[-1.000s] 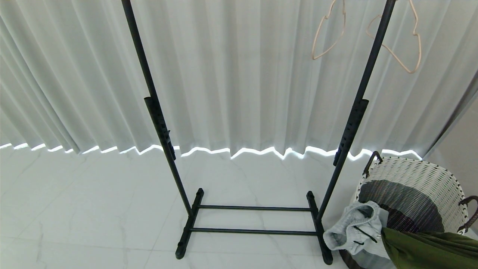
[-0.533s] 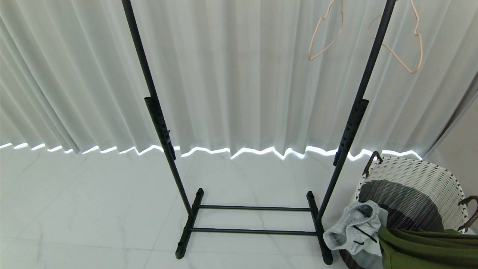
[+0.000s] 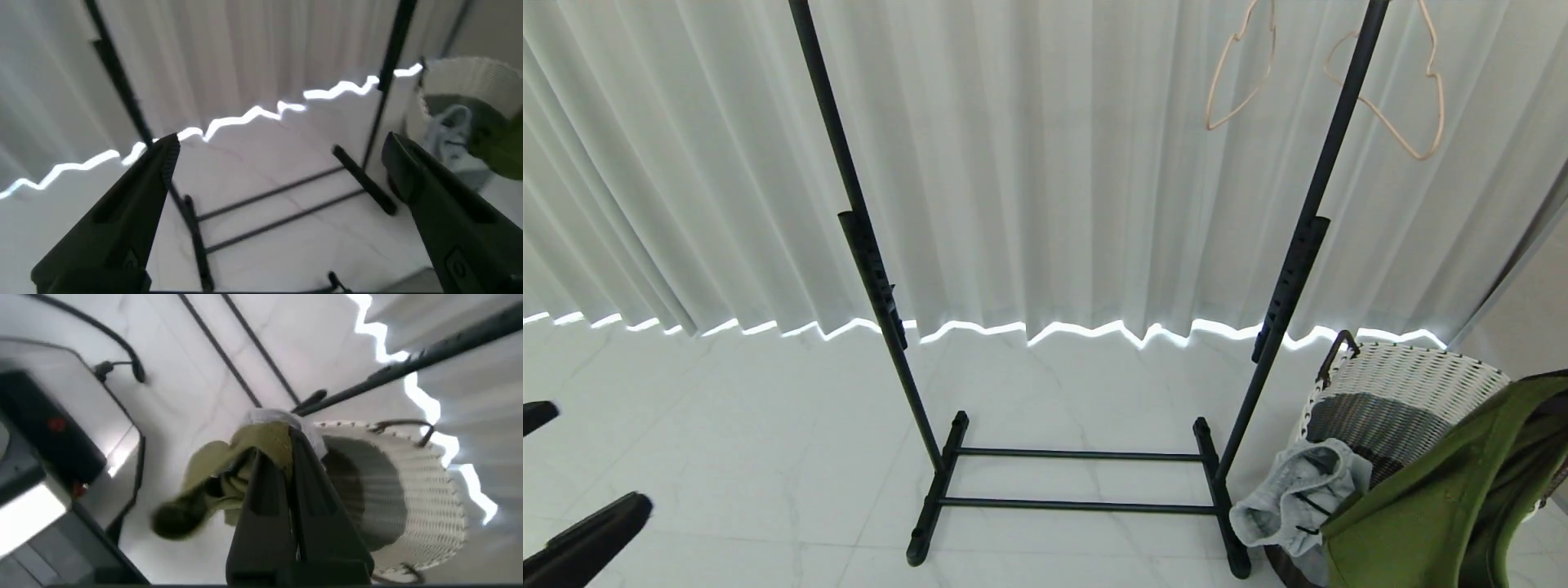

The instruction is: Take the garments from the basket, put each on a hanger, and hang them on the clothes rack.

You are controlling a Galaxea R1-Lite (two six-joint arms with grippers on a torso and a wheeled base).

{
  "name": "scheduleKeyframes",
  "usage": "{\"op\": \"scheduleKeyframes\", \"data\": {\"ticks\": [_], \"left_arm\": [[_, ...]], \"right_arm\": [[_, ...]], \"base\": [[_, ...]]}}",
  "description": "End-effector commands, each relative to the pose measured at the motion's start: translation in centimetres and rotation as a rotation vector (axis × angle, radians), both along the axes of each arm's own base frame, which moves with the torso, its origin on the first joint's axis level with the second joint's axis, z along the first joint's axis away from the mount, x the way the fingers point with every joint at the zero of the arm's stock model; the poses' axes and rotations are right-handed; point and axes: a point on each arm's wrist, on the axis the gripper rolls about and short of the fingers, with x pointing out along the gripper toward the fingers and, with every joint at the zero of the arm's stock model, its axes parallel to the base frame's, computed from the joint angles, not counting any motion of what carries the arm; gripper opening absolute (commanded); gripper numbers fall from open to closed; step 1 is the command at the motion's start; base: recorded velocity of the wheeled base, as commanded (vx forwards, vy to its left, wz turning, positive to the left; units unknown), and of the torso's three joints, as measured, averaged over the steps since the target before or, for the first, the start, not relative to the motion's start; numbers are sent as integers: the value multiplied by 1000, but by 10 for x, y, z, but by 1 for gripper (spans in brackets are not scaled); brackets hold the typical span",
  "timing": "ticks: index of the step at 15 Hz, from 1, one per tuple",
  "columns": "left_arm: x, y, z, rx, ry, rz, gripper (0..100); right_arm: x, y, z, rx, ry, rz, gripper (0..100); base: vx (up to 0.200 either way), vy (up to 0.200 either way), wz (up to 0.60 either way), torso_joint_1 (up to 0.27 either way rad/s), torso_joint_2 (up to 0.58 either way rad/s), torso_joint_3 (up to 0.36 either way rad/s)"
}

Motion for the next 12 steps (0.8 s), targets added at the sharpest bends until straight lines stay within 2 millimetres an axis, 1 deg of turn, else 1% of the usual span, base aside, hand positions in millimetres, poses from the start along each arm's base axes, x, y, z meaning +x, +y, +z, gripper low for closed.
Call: {"op": "scheduleKeyframes", "data": {"ticks": [1, 3, 4, 5, 7, 8, 10, 12], "left_arm": [[58, -19, 3, 11, 212, -183, 100], [78, -39, 3, -10, 319, -262, 100], [88, -51, 0, -17, 381, -264, 100], [97, -65, -3, -26, 443, -261, 100], [104, -88, -7, -28, 506, -259, 100], [108, -116, -13, -16, 556, -260, 100], [107, -157, -21, -26, 610, -273, 100], [96, -206, -47, -12, 710, -241, 100]], "right_arm": [[18, 18, -9, 36, 107, 17, 0], [21, 34, -12, 122, 152, 28, 0], [23, 40, -15, 154, 152, 27, 0], [27, 42, -20, 165, 144, 24, 0], [29, 43, -24, 166, 135, 17, 0], [30, 43, -25, 157, 120, -6, 0], [32, 44, -23, 164, 98, -13, 0], [32, 45, -21, 177, 75, -5, 0]], "base": [[0, 0, 0, 0, 0, 0], [0, 0, 0, 0, 0, 0], [0, 0, 0, 0, 0, 0], [0, 0, 0, 0, 0, 0], [0, 0, 0, 0, 0, 0], [0, 0, 0, 0, 0, 0], [0, 0, 0, 0, 0, 0], [0, 0, 0, 0, 0, 0]]}}
